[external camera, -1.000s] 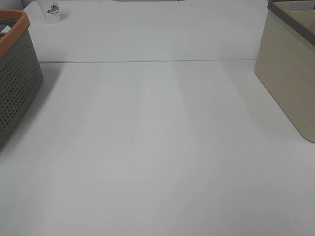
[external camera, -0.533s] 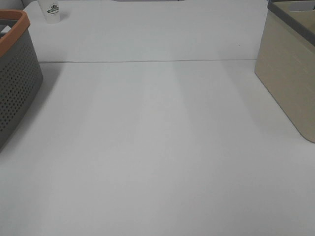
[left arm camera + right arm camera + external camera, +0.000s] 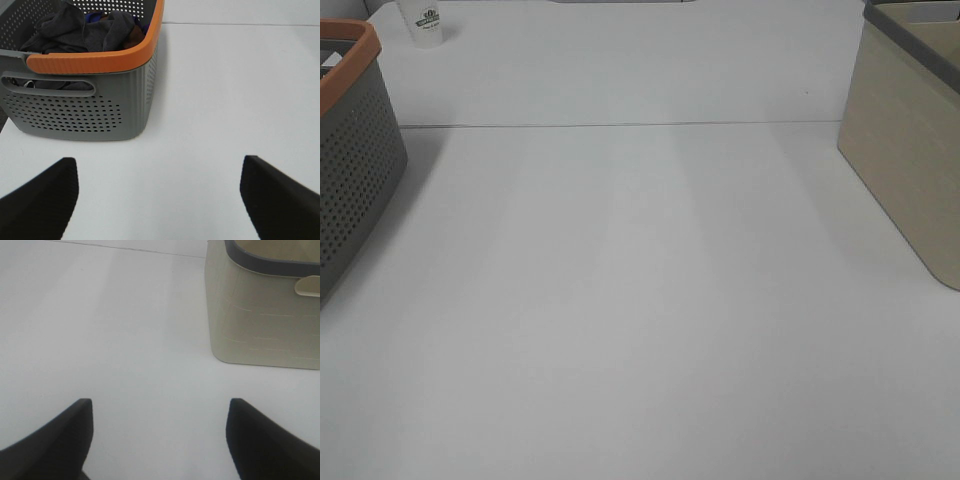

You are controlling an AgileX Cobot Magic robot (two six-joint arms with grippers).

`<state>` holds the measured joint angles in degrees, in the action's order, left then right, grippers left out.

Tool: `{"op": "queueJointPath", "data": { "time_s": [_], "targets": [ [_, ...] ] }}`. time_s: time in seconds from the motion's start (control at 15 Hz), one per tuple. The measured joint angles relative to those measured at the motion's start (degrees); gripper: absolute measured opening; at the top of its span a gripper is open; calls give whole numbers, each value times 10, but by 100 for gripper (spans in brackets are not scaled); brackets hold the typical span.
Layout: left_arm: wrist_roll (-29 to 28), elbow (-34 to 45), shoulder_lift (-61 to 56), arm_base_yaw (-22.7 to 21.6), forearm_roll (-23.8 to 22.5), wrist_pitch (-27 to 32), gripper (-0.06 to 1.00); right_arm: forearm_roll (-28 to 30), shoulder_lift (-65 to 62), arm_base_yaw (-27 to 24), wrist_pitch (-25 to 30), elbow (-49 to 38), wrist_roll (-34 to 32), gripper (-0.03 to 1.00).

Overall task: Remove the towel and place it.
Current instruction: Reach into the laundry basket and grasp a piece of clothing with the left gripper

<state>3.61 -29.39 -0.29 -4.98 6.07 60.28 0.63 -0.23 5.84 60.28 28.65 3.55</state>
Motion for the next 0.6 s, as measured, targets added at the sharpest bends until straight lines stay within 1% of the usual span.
{"op": "queueJointPath", "data": {
  "time_s": [0.27, 0.33, 0.47, 0.6],
  "targets": [
    [-5, -6, 0, 0, -3, -2, 82, 0, 0, 0, 0, 0, 0, 73],
    [-28, -20, 2, 0, -27, -16, 79, 0, 0, 0, 0, 0, 0, 73],
    [-49, -31, 27, 0, -61, -27, 77, 0, 0, 0, 0, 0, 0, 73],
    [-74, -39, 68, 0, -76, -36, 77, 0, 0, 0, 0, 0, 0, 73]
  ]
}}
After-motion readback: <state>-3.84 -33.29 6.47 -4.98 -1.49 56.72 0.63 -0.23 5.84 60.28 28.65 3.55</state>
